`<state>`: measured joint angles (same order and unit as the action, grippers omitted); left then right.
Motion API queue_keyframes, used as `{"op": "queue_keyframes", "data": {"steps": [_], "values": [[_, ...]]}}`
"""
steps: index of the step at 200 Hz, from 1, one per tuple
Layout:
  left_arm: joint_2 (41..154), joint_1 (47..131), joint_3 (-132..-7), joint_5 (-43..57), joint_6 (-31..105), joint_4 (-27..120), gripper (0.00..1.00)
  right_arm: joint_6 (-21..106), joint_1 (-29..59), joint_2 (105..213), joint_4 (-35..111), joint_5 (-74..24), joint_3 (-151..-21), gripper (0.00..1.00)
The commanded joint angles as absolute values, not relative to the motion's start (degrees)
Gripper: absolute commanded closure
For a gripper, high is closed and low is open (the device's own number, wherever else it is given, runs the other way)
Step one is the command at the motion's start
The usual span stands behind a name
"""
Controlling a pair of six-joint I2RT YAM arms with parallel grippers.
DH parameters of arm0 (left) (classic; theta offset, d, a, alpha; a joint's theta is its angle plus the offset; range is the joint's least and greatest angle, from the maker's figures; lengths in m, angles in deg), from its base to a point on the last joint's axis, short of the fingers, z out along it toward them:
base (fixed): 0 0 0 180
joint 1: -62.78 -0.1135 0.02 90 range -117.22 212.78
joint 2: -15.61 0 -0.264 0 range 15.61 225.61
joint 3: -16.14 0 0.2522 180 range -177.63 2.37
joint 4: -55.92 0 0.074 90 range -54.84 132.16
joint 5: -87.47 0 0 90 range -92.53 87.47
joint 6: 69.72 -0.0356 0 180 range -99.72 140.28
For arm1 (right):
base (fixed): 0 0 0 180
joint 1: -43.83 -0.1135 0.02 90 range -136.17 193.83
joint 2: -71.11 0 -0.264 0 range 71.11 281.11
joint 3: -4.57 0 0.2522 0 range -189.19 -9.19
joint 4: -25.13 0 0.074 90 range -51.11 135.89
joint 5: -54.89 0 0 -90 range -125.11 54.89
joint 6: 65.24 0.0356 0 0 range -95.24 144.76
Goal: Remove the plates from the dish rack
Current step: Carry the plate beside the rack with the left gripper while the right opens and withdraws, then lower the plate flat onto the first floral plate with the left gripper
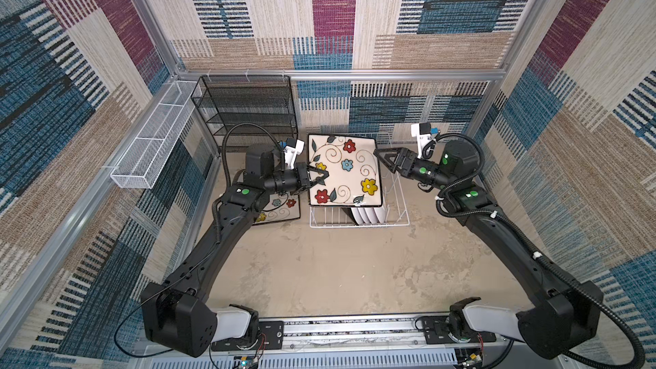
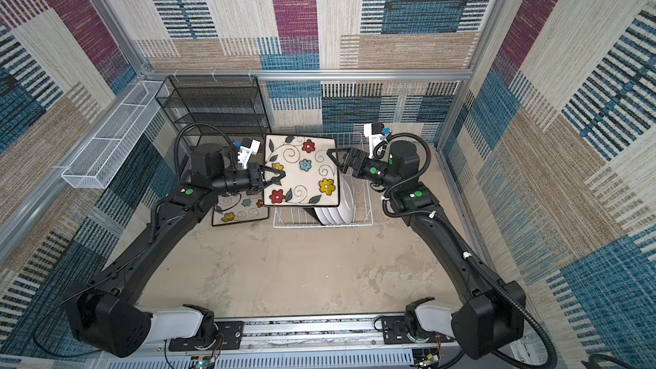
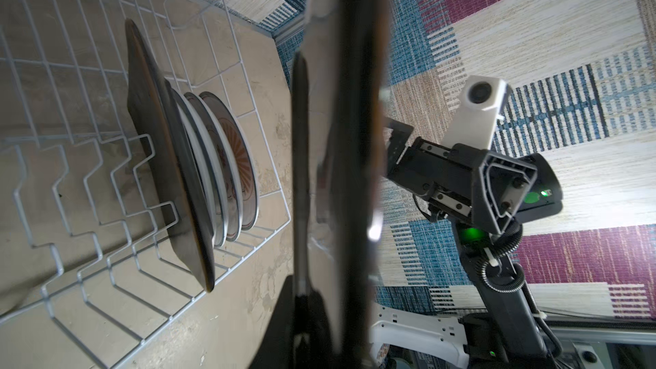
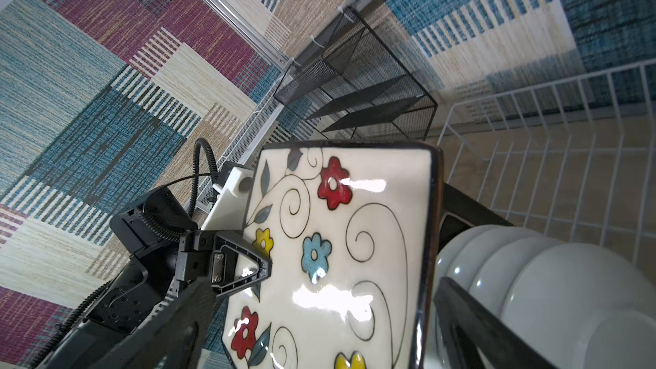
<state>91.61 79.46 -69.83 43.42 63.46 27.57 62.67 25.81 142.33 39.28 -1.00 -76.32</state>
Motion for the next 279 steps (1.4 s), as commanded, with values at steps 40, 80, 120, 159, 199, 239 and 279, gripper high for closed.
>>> {"op": "queue_keyframes", "data": {"steps": [40,80,120,159,199,239,279], "values": [[88.5,78.6,-78.1,37.8,51.6,17.2,1.0,41.9,25.7,135.0,41.1,-4.8,-73.9,0.01],[88.2,76.9,-84.5,34.3,46.2,8.7,1.0,34.7,25.7,134.4,46.3,-3.2,-76.2,0.01],[89.3,73.5,-93.6,27.5,36.7,-4.7,1.0,28.6,24.0,134.7,50.3,-8.8,-76.1,0.01],[90.0,69.3,-96.5,23.9,33.0,-9.9,1.0,24.8,20.2,135.0,52.1,-13.8,-74.8,0.01],[90.7,64.8,-96.6,21.4,30.0,-12.7,1.0,27.4,18.5,134.6,50.3,-15.0,-72.2,0.01],[93.8,60.7,-97.9,20.2,27.0,-15.5,1.0,26.7,17.9,135.6,50.8,-14.9,-72.2,0.01],[97.1,56.1,-96.4,27.1,26.8,-14.8,1.0,27.3,17.7,136.7,50.9,-15.8,-72.6,0.01]]}}
